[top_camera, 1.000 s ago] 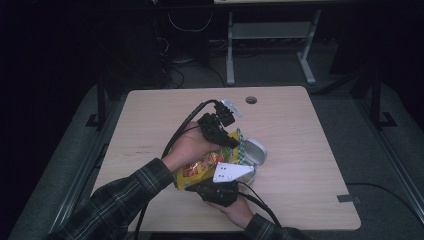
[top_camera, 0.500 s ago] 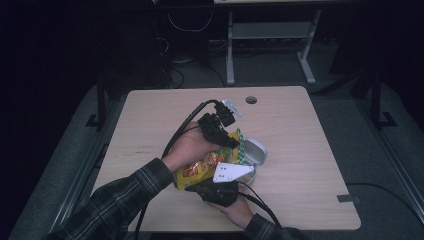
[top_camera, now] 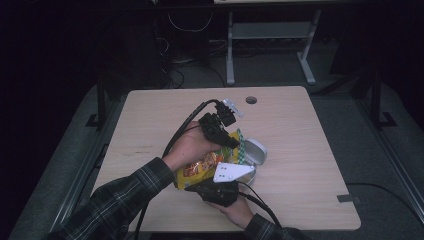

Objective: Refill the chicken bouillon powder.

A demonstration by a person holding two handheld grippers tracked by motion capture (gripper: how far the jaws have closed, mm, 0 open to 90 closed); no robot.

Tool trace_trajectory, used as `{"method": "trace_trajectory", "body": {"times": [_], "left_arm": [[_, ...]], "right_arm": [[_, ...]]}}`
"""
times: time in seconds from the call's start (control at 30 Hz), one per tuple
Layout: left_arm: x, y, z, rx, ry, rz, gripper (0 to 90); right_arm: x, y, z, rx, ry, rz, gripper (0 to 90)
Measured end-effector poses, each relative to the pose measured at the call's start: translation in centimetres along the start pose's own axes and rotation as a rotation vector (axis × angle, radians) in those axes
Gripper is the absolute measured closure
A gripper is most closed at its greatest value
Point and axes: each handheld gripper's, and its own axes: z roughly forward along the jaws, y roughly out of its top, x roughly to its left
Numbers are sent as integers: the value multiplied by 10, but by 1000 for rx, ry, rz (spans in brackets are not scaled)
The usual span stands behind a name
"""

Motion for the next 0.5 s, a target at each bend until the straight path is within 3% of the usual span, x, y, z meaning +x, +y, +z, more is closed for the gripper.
{"method": "trace_trajectory", "body": {"times": [0.5], "left_arm": [[0,3,1,22,3,1,900]], "right_arm": [[0,1,-1,-10,4,-1,900]]}}
